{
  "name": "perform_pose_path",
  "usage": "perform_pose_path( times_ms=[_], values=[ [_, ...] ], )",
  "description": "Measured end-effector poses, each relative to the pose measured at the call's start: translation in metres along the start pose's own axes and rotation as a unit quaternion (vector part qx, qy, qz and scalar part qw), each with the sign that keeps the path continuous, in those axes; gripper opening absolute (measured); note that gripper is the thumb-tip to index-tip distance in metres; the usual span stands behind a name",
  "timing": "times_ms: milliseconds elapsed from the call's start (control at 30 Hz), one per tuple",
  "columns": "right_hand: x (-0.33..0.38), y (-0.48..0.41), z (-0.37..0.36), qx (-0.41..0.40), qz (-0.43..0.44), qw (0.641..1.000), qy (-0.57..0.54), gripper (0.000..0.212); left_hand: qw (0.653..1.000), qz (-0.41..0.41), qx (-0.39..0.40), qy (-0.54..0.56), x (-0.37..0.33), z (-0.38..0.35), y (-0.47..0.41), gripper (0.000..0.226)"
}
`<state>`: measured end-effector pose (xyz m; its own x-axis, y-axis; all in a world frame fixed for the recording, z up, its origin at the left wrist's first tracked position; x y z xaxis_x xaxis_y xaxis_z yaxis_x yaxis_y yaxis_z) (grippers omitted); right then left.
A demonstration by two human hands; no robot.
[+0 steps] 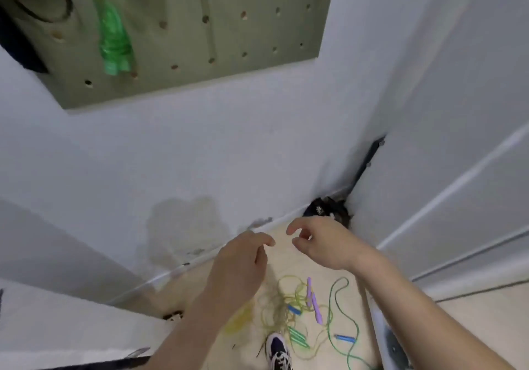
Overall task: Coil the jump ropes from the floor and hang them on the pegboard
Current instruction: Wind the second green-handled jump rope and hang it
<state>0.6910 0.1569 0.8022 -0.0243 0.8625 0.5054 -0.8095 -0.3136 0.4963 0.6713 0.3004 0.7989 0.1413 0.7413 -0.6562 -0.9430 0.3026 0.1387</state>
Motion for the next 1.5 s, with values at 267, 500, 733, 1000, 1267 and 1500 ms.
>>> perform_pose_path(
  times_ms=[267, 500, 733, 1000, 1267, 1500],
  values=[
    [-0.189, 0.066, -0.121, -0.036, -0.167, 0.954, -0.247, 0.021, 0.982, -0.016, 0.185, -0.030, 0.008, -0.174, 0.027, 0.022],
    [-0.371, 0.107, -0.296, -0.096, -0.310, 0.810, -0.488, 0.027, 0.963, 0.020, 0.267, -0.039, 0.053, -0.353, 0.034, 0.028],
    [-0.549, 0.106, -0.536, -0.108, -0.419, 0.718, -0.545, 0.037, 0.919, 0.000, 0.382, -0.101, 0.143, -0.614, 0.031, 0.026],
    [-0.673, 0.078, -0.725, -0.140, -0.490, 0.575, -0.640, 0.056, 0.773, -0.203, 0.540, -0.264, 0.233, -0.899, 0.059, 0.030],
    [-0.724, 0.048, -0.808, -0.212, -0.529, 0.420, -0.707, 0.062, 0.770, -0.344, 0.441, -0.308, 0.233, -1.040, 0.052, 0.069],
    [-0.700, -0.010, -0.769, -0.199, -0.358, 0.399, -0.820, 0.044, 0.828, -0.090, 0.536, -0.140, 0.262, -1.023, 0.047, 0.031]
  ],
)
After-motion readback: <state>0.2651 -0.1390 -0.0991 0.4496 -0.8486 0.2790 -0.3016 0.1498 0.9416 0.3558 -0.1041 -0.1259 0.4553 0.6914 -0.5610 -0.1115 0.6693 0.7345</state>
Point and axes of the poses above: each hand's wrist, its own y-axis away from the middle knuckle, its own z-axis out of the back of the hand, x = y × z, the point moved 9 cm from there along -y, towards the middle knuckle, and after that the axes turned 10 degrees about x, right-handed, at the moved point
